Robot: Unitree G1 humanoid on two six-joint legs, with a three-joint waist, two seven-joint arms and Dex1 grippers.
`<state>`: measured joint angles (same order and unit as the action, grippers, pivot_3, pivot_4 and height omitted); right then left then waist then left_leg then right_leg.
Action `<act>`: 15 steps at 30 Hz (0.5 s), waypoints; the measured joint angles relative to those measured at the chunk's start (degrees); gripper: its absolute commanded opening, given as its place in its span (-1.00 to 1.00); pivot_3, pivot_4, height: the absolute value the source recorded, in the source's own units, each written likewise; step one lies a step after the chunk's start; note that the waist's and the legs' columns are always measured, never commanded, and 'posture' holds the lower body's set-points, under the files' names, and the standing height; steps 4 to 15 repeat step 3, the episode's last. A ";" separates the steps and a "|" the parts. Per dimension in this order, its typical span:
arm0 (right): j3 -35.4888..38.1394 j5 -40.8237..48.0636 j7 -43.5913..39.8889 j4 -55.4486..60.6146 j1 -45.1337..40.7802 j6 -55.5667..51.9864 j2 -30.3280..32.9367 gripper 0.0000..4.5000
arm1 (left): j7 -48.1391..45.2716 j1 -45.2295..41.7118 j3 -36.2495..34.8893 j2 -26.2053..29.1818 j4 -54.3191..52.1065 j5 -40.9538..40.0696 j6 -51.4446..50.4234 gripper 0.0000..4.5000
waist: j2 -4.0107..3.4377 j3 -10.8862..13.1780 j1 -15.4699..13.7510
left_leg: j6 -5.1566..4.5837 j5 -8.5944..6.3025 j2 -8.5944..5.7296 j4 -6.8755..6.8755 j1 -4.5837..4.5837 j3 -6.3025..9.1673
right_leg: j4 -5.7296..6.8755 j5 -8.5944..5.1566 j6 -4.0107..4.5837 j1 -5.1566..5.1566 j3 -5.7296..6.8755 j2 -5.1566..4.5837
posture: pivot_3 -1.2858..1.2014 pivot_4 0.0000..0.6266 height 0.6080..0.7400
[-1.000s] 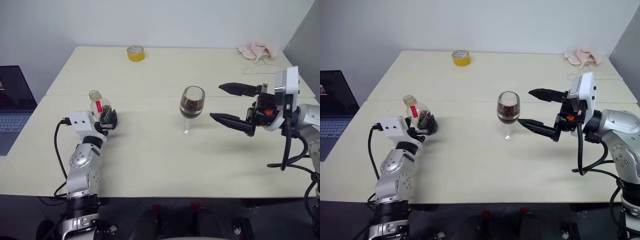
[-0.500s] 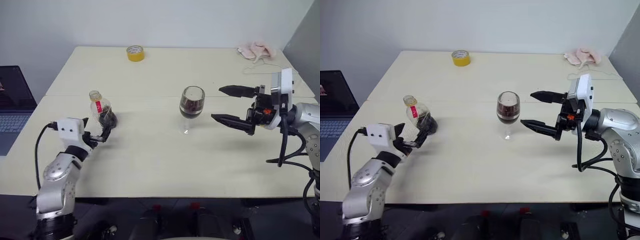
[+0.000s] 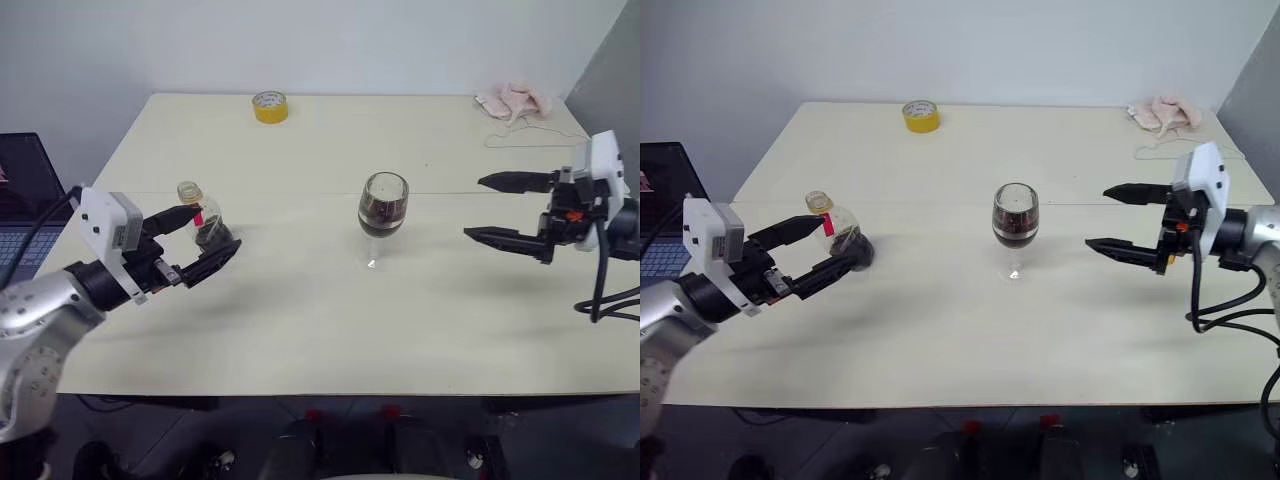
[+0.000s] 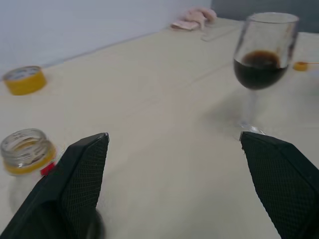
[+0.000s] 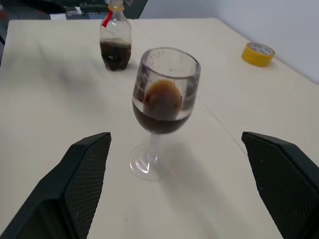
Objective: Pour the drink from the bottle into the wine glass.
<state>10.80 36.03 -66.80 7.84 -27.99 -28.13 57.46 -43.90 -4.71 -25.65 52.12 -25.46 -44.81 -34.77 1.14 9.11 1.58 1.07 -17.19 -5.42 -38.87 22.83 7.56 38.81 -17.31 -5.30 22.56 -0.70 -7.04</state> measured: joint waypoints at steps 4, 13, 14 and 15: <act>1.50 0.68 -1.91 -0.21 0.37 -0.09 0.87 1.00 | -1.90 -2.10 -1.51 2.54 0.48 -1.77 -1.61 0.98 | -0.02 0.01 0.06 | 0.00 0.00 0.01 0.02 -0.01 -0.01 | -0.01 -0.01 0.01 0.00 -0.01 0.00 | 0.03 -0.52 1.00; 1.50 0.68 -1.91 -0.21 0.37 -0.09 0.87 1.00 | -1.90 -2.10 -1.51 2.54 0.48 -1.77 -1.61 0.98 | -0.02 0.01 0.06 | 0.00 0.00 0.01 0.02 -0.01 -0.01 | -0.01 -0.01 0.01 0.00 -0.01 0.00 | 0.03 -0.52 1.00; 1.50 0.68 -1.91 -0.21 0.37 -0.09 0.87 1.00 | -1.90 -2.10 -1.51 2.54 0.48 -1.77 -1.61 0.98 | -0.02 0.01 0.06 | 0.00 0.00 0.01 0.02 -0.01 -0.01 | -0.01 -0.01 0.01 0.00 -0.01 0.00 | 0.03 -0.52 1.00; 1.50 0.68 -1.91 -0.21 0.37 -0.09 0.87 1.00 | -1.90 -2.10 -1.51 2.54 0.48 -1.77 -1.61 0.98 | -0.02 0.01 0.06 | 0.00 0.00 0.01 0.02 -0.01 -0.01 | -0.01 -0.01 0.01 0.00 -0.01 0.00 | 0.03 -0.52 1.00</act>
